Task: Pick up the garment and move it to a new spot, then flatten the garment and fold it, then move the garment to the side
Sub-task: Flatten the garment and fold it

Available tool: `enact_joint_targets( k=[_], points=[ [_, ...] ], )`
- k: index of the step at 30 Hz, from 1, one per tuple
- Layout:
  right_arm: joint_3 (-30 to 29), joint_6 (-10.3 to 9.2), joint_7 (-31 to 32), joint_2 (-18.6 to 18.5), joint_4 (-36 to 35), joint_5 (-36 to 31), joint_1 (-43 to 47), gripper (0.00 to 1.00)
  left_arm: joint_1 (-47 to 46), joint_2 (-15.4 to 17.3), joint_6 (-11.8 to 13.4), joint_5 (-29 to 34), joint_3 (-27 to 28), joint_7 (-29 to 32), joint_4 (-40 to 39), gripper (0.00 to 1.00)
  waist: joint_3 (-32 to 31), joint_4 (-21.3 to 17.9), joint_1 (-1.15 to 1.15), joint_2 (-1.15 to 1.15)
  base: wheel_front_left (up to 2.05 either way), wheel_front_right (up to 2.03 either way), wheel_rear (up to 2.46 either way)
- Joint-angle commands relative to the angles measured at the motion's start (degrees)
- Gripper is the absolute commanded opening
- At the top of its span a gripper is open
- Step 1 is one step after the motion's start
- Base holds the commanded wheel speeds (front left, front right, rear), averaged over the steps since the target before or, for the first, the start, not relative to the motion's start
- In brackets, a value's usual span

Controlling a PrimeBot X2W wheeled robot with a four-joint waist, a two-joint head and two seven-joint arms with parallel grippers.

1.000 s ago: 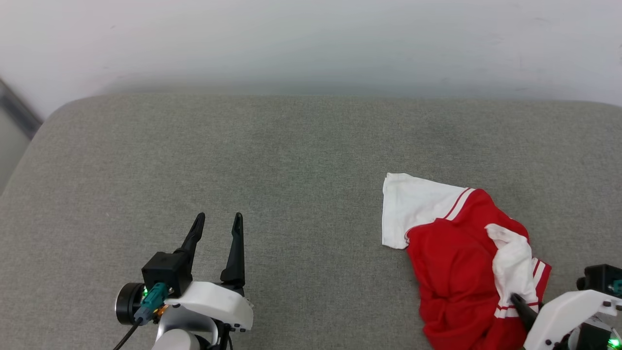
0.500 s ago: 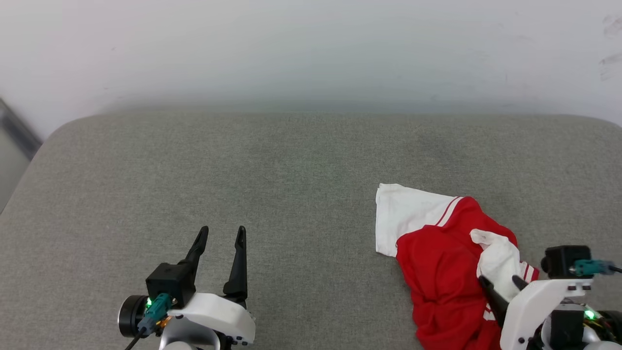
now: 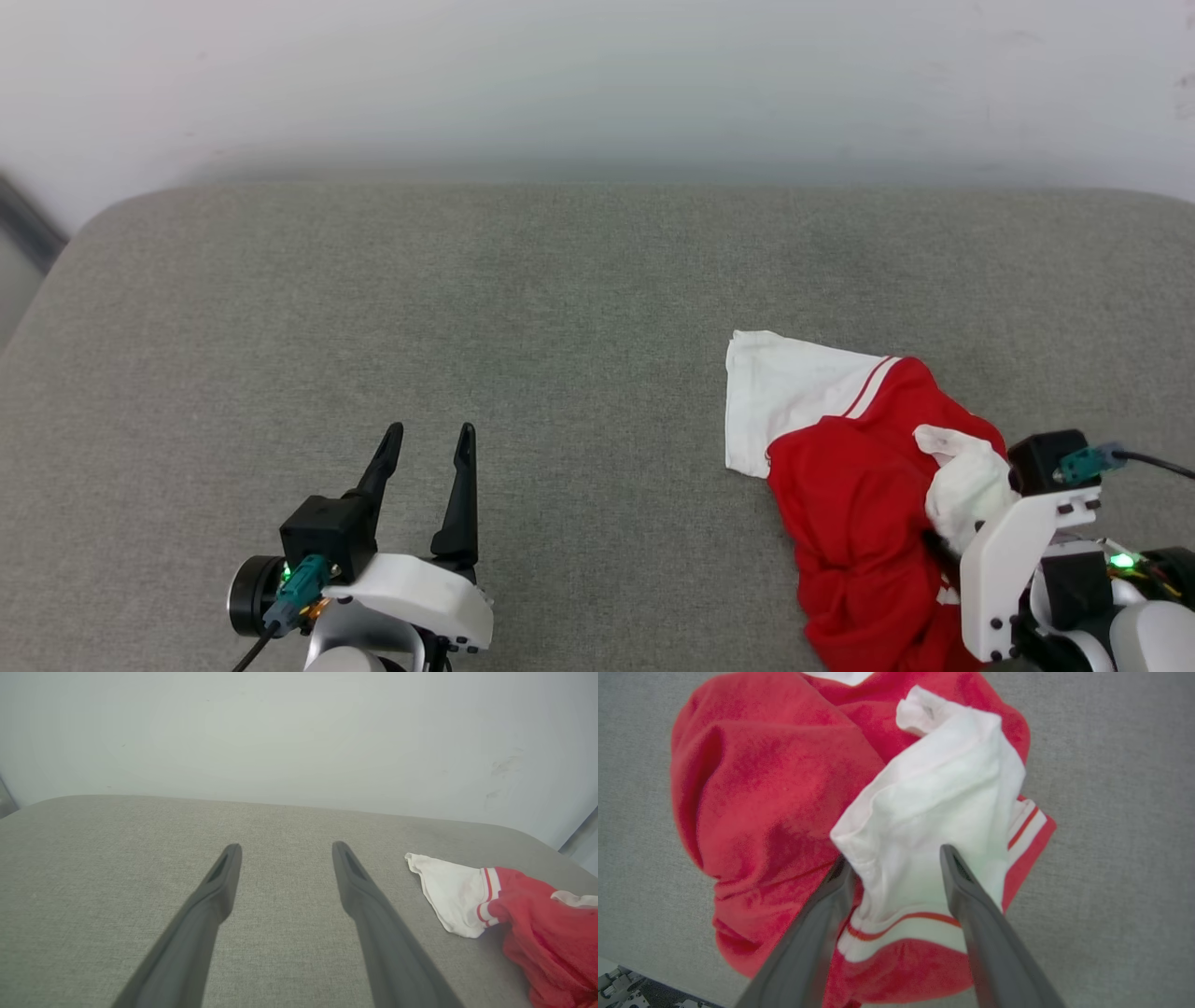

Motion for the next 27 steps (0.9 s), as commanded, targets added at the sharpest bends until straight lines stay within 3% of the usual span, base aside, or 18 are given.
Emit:
enact_joint_targets(
  k=[1, 7, 13, 14, 17, 18, 19, 27],
  points=[
    [-0.2, -0.04, -0.5, -0.4, 0.3, -0.2, -1.3, 0.0, -0.7, 0.0, 0.1, 0.0, 0.2, -0.4, 0.0, 1.0, 0.7, -0.4, 0.0, 0.0, 0.0, 0.0, 0.0],
    [-5.8, -0.04, -3.1, 0.7, -1.6, -0.4, -2.1, 0.0, -1.2, 0.0, 0.2, -0.3, 0.3, -0.9, 0.4, 1.0, 1.2, -1.2, 0.0, 0.0, 0.0, 0.0, 0.0],
    [-18.6, -0.04, -8.0, 4.9, -0.7, 0.5, 0.0, 0.0, -1.8, 0.1, 0.0, -0.6, 0.1, -1.1, 0.8, 1.0, 1.5, -1.4, 0.0, 0.0, 0.0, 0.0, 0.0],
    [-23.3, -0.03, -10.0, 6.2, 1.2, 1.0, 0.8, 0.0, -1.8, 0.1, -0.1, -0.6, 0.1, -1.2, 0.9, 1.0, 1.4, -1.3, 0.0, 0.0, 0.0, 0.0, 0.0],
    [-29.7, -0.03, -13.2, 7.7, 6.3, 2.8, 1.5, 0.01, -1.9, 0.2, -0.1, -0.6, -0.1, -1.2, 1.2, 1.0, 1.4, -1.0, 0.0, 0.0, 0.0, 0.0, 0.0],
    [-31.2, -0.03, -14.4, 7.9, 8.3, 4.1, 1.2, 0.45, -1.9, 0.2, -0.1, -0.7, -0.1, -1.2, 1.3, 1.0, 1.3, -1.0, 0.0, 0.0, 0.0, 0.0, 0.0],
    [-32.1, -0.03, -15.6, 8.0, 10.1, 4.1, 1.1, 1.0, -1.9, 0.2, -0.1, -0.7, -0.1, -1.2, 1.3, 1.0, 1.3, -0.9, 0.0, 0.0, 0.0, 0.0, 0.0],
    [-28.8, -0.03, -27.8, 8.0, 17.0, 3.8, -0.5, 1.0, -1.3, 0.9, 0.3, -0.8, -0.1, -0.8, 1.0, 1.0, 1.0, -1.2, 0.0, 0.0, 0.0, 0.0, 0.0]
  ],
)
